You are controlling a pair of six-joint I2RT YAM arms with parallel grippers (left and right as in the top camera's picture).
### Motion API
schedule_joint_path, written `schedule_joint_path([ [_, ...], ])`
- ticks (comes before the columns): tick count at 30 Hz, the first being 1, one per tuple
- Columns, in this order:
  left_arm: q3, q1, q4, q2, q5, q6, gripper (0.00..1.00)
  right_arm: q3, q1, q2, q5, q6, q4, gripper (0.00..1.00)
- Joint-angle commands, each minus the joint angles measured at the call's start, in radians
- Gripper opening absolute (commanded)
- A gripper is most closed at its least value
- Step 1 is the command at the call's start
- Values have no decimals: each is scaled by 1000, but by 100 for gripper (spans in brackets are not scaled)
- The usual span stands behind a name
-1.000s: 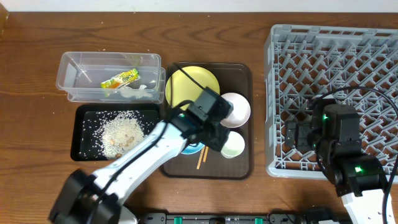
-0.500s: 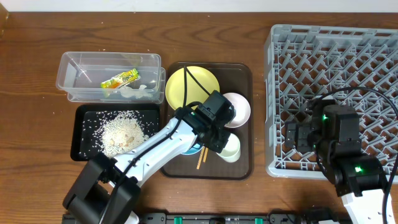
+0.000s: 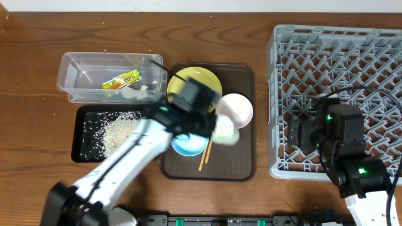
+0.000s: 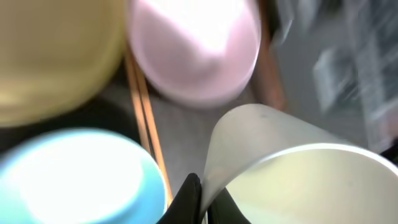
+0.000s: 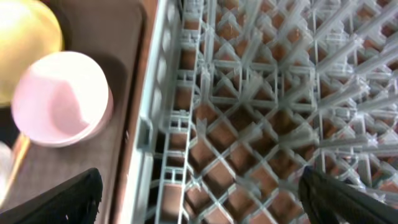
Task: Sort waste into correct bins and load items into the dishwasher rack
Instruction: 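Grasp the white paper cup with the left gripper and lift it, then hand the white cup from the left gripper to the right gripper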
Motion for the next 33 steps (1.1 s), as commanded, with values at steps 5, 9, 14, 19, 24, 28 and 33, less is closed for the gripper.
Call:
schedule_joint_path([
  [5, 24, 264, 196, 32, 553, -222, 6, 18, -10, 41, -543, -149, 48, 99],
  [9, 24, 314, 311, 103, 827, -339, 6, 11, 7, 105, -830, -258, 42, 99],
  [14, 24, 295, 335, 154, 961, -385, 6, 6, 43, 211, -877, -279, 83, 98],
  [19, 24, 262, 337, 158, 976, -387, 6, 6, 51, 294, -882, -279, 258, 97],
  [24, 24, 237, 336, 158, 978, -389, 6, 6, 51, 348, -1114, -296, 496, 96],
  [28, 24, 230, 337, 158, 978, -405, 6, 6, 51, 357, -1217, -295, 609, 89],
  [33, 24, 230, 337, 158, 998, -434, 6, 6, 51, 357, -1221, -294, 644, 89],
])
